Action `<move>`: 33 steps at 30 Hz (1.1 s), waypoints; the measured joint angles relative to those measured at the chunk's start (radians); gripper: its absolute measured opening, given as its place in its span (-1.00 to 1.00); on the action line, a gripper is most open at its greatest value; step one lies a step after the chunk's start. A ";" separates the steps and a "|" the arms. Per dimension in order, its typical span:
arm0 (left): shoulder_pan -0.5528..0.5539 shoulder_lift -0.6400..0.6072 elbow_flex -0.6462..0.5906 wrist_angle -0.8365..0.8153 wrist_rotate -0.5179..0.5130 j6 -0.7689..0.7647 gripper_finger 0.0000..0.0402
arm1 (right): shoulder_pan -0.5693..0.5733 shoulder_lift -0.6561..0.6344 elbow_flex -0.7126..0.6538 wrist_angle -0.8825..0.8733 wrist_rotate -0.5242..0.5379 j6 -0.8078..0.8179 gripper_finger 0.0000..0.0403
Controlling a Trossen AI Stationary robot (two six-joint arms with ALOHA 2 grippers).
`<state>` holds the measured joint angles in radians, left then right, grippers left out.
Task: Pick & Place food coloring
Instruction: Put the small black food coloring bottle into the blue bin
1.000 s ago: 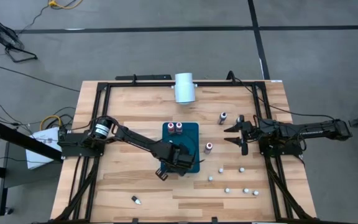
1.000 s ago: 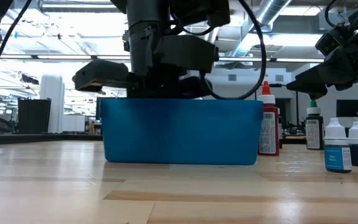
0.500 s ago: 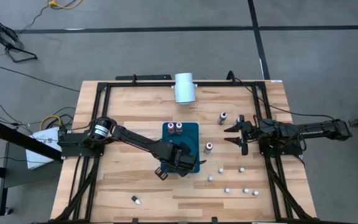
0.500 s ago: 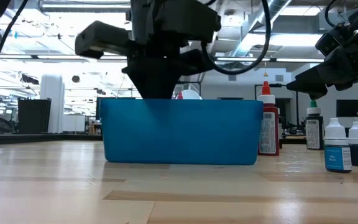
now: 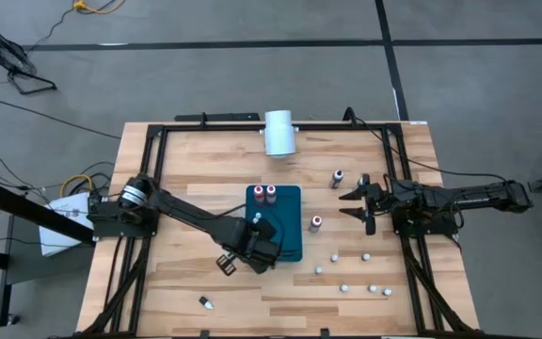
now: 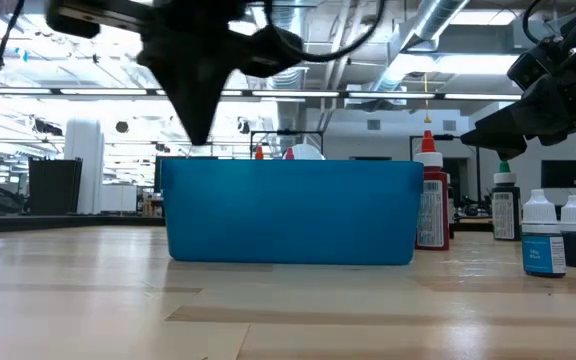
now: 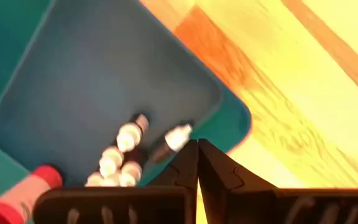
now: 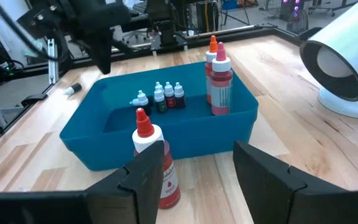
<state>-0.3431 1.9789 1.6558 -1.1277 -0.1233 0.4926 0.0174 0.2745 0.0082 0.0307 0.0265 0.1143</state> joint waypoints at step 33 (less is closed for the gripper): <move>-0.518 -0.254 -0.523 0.424 0.009 -0.636 0.02 | 0.000 0.000 0.000 0.000 0.000 0.000 -0.09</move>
<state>-0.8610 1.7245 1.1328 -0.7035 -0.1145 -0.1436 0.0173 0.2745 0.0086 0.0306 0.0265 0.1142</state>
